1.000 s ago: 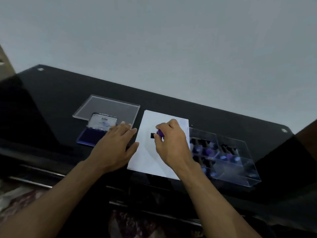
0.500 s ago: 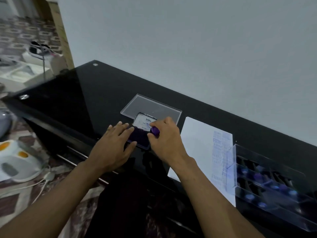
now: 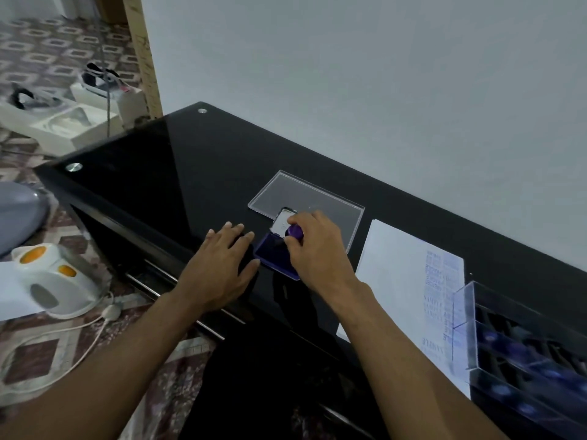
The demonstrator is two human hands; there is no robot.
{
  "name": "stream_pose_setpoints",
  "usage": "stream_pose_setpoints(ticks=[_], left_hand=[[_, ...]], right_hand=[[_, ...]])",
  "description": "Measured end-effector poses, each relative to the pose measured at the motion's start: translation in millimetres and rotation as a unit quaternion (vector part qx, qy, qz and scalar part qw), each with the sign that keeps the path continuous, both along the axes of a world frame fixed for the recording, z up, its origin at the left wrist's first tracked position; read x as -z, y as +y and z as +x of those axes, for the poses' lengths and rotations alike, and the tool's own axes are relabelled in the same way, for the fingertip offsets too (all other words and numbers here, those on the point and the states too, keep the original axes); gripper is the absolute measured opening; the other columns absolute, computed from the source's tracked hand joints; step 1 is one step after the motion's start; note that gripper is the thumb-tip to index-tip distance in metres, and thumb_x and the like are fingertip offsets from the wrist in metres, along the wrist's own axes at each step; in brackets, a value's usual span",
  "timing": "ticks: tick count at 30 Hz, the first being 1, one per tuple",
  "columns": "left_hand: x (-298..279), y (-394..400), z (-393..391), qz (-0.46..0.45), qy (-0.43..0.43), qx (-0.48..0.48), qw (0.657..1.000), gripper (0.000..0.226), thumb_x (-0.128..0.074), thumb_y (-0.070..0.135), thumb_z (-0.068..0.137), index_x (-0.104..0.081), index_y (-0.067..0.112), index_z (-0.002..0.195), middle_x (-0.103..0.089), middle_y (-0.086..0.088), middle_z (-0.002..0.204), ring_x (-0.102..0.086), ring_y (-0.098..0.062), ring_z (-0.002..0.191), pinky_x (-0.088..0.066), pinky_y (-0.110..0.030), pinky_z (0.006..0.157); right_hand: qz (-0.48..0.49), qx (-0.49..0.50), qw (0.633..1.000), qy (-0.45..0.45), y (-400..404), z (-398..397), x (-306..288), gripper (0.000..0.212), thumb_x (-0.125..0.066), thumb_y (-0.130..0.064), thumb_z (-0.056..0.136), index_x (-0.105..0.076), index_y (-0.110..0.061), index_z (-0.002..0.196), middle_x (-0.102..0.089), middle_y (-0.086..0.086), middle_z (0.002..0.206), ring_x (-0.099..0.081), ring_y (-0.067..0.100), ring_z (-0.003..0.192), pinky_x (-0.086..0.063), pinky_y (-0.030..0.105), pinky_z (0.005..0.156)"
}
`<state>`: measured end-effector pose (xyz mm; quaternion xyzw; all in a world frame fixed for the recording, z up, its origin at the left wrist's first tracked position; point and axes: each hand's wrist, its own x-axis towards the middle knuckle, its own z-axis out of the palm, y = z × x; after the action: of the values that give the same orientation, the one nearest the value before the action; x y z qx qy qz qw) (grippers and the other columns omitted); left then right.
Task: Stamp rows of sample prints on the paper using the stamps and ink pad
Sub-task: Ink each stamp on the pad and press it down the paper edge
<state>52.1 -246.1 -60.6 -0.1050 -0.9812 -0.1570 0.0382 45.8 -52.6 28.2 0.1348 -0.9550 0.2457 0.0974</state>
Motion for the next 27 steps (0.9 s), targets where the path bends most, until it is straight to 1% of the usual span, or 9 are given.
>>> stream_pose_setpoints(ticks=[3,5,8,12,16,19,21,25,27], left_hand=[[6.4,-2.1,-4.2,-0.019,0.004,0.001,1.000,0.077,-0.017,0.067,0.093,-0.030,0.023,0.155,-0.026,-0.005,0.163,-0.011,-0.023,0.154,-0.008,-0.049,0.125],[9.6,-3.5,-6.8,-0.028,0.005,0.004,1.000,0.082,-0.011,0.069,0.090,-0.030,0.023,0.155,-0.025,-0.005,0.164,-0.009,-0.023,0.154,-0.008,-0.051,0.125],[12.2,-4.0,-8.2,-0.033,0.015,0.004,0.999,0.081,-0.012,0.069,0.092,-0.032,0.023,0.155,-0.024,-0.005,0.164,-0.009,-0.023,0.155,-0.008,-0.053,0.125],[15.0,-3.4,-8.1,-0.037,0.026,0.006,0.999,0.078,-0.013,0.068,0.094,-0.037,0.021,0.153,-0.026,-0.006,0.164,-0.011,-0.024,0.154,-0.011,-0.054,0.124],[15.8,-2.4,-7.9,-0.043,0.034,0.002,0.998,0.077,-0.013,0.067,0.095,-0.036,0.022,0.153,-0.026,-0.006,0.164,-0.011,-0.023,0.154,-0.011,-0.053,0.125],[17.7,-2.4,-7.7,-0.046,0.040,-0.001,0.998,0.076,-0.014,0.067,0.096,-0.036,0.022,0.153,-0.027,-0.005,0.164,-0.012,-0.022,0.154,-0.011,-0.052,0.125],[18.3,-2.3,-7.9,-0.047,0.041,-0.002,0.998,0.075,-0.014,0.066,0.096,-0.037,0.022,0.153,-0.027,-0.005,0.164,-0.012,-0.022,0.154,-0.011,-0.052,0.125],[18.5,-1.6,-7.6,-0.047,0.044,-0.005,0.998,0.075,-0.014,0.066,0.096,-0.038,0.022,0.153,-0.027,-0.005,0.164,-0.012,-0.022,0.154,-0.012,-0.053,0.124],[19.0,-1.8,-7.8,-0.049,0.044,-0.004,0.998,0.075,-0.013,0.066,0.097,-0.037,0.022,0.153,-0.027,-0.005,0.164,-0.011,-0.022,0.154,-0.012,-0.052,0.124]], right_hand=[[0.016,-0.006,1.000,0.002,-0.4,-6.0,0.6,0.021,-0.059,-0.021,0.095,-0.064,-0.018,0.116,-0.059,0.001,0.114,-0.048,0.006,0.094,-0.040,0.015,0.083],[0.032,-0.010,0.999,-0.013,-1.9,-8.9,2.9,0.025,-0.059,-0.022,0.095,-0.064,-0.017,0.119,-0.059,0.003,0.118,-0.054,0.010,0.100,-0.044,0.020,0.088],[0.047,-0.015,0.998,-0.031,-4.6,-12.0,9.3,0.029,-0.060,-0.023,0.095,-0.064,-0.016,0.123,-0.057,0.004,0.124,-0.056,0.015,0.109,-0.045,0.023,0.092],[0.070,-0.021,0.997,-0.040,-6.4,-17.3,9.9,0.027,-0.060,-0.025,0.095,-0.066,-0.016,0.119,-0.058,0.004,0.121,-0.057,0.014,0.105,-0.039,0.018,0.087],[0.083,-0.027,0.995,-0.048,-5.8,-19.7,6.7,0.026,-0.060,-0.026,0.095,-0.067,-0.018,0.118,-0.059,0.003,0.120,-0.057,0.015,0.106,-0.044,0.026,0.093],[0.089,-0.028,0.994,-0.050,-5.6,-19.6,6.6,0.027,-0.060,-0.027,0.094,-0.067,-0.019,0.119,-0.060,0.002,0.120,-0.058,0.015,0.106,-0.046,0.027,0.094],[0.085,-0.029,0.995,-0.047,-5.1,-19.2,6.2,0.025,-0.062,-0.027,0.093,-0.068,-0.019,0.116,-0.061,0.001,0.117,-0.058,0.014,0.104,-0.047,0.026,0.092],[0.068,-0.027,0.997,-0.025,-4.7,-17.5,6.3,0.014,-0.065,-0.024,0.088,-0.070,-0.017,0.099,-0.062,-0.002,0.103,-0.057,0.010,0.091,-0.053,0.026,0.086],[0.062,-0.024,0.998,-0.023,-5.8,-18.2,7.5,0.015,-0.064,-0.023,0.089,-0.071,-0.017,0.101,-0.062,-0.001,0.105,-0.057,0.011,0.092,-0.052,0.025,0.086]])
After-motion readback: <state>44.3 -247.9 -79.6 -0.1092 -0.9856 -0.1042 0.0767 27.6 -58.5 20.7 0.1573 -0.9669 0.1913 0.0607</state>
